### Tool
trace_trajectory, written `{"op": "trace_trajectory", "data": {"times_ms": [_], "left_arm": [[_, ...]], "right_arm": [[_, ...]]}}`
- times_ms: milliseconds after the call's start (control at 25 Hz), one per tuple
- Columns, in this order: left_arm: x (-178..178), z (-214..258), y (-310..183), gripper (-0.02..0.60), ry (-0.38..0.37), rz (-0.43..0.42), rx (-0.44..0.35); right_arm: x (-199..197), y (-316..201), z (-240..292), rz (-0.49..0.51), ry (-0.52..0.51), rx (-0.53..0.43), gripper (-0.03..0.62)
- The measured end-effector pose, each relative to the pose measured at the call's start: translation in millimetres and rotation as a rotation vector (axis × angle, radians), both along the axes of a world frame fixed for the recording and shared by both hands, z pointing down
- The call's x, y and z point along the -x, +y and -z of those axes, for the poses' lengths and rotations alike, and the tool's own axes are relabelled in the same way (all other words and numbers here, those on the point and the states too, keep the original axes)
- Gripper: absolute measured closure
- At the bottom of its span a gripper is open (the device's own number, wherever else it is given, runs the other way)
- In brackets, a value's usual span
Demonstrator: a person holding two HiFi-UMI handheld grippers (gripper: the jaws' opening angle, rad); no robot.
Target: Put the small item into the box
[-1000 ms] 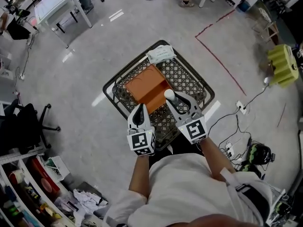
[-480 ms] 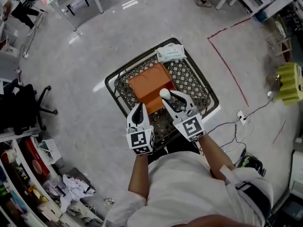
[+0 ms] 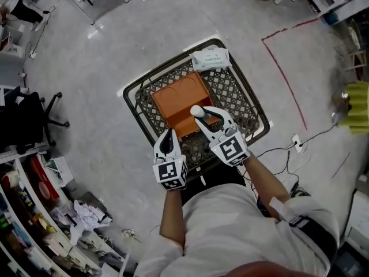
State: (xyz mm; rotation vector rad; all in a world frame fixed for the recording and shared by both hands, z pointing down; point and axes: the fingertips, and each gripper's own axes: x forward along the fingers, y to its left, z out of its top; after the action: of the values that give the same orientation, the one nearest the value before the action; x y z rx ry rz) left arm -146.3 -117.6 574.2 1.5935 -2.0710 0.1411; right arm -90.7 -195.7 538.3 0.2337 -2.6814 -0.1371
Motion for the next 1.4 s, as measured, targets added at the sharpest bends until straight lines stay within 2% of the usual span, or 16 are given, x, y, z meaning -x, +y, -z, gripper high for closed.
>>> {"op": "trace_trajectory", "data": {"times_ms": [160, 400, 600, 920, 1400], "left_arm": [[3, -19, -10, 0.572, 0.023, 0.023, 0.026], [6, -60, -5, 0.572, 0.079, 0.073, 0.096], [7, -90, -5, 0.572, 0.121, 0.109, 0.145], [4, -122, 12, 0.572, 0.144, 0.163, 0.215], [1, -147, 26, 0.572, 0.173, 0.24, 0.247]], "right_arm": [[3, -12, -23, 0.06, 0.066, -0.019, 0.47], [5, -16, -79, 0.118, 0.213, 0.058, 0.47], [3, -11, -128, 0.246, 0.408, 0.006, 0.47], [0, 0, -185, 0.412, 0.63, -0.071, 0.468], [6, 13, -236, 0.583, 0.769, -0.112, 0.468]]}}
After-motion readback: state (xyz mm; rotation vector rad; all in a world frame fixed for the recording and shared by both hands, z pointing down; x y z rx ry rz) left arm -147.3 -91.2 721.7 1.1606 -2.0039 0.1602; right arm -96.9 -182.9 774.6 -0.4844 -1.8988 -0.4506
